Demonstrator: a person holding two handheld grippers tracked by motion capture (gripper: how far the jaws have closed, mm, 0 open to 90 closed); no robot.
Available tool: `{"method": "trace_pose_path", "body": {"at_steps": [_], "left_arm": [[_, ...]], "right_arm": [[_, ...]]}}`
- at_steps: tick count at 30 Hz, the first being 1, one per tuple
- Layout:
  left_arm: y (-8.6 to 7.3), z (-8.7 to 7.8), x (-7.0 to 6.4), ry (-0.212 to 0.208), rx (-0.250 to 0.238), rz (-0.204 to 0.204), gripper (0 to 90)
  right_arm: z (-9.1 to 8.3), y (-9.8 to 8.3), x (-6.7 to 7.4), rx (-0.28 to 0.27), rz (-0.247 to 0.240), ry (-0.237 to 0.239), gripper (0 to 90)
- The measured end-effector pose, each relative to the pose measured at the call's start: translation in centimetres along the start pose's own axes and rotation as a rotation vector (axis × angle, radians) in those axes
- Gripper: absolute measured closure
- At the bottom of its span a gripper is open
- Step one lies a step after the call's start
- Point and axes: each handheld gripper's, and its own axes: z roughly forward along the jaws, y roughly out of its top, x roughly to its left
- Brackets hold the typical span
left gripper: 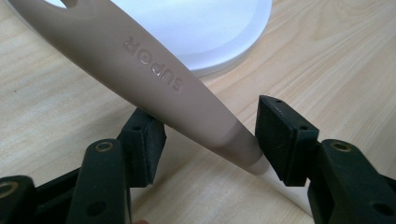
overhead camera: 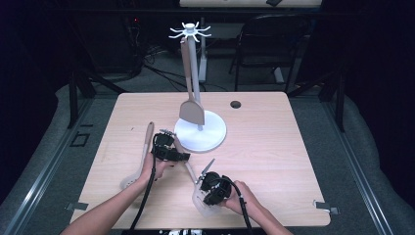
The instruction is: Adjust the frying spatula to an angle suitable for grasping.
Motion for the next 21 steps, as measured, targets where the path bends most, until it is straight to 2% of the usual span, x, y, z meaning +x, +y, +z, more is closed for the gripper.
{"method": "trace_pose_path", "body": {"at_steps": [1,5,8,11,12,18,21], "left_arm": [[0.0,0.0,0.0,-0.004,-0.001,-0.004,44.7],[-0.1,-0.1,0.0,-0.013,-0.01,-0.007,46.1],[-0.1,-0.3,-0.1,-0.018,-0.022,-0.004,47.1],[-0.1,-0.6,-0.3,-0.02,-0.039,0.008,48.4],[-0.1,-0.7,-0.4,-0.022,-0.046,0.012,48.8],[-0.1,-1.4,-1.2,-0.013,-0.088,0.047,50.2],[-0.1,-1.6,-1.5,-0.014,-0.103,0.06,50.7]], "right_arm": [[0.0,0.0,0.0,-0.01,0.007,0.005,81.3],[-0.2,0.2,-0.3,-0.027,0.027,-0.028,73.5],[-0.3,0.5,-0.6,-0.071,0.072,-0.047,67.5],[-0.2,1.0,-0.6,-0.137,0.124,-0.065,64.9],[-0.3,1.2,-0.7,-0.127,0.118,-0.083,64.3],[0.4,2.3,-1.3,-0.225,0.183,-0.123,62.6],[0.5,2.6,-1.3,-0.258,0.197,-0.145,62.6]]}}
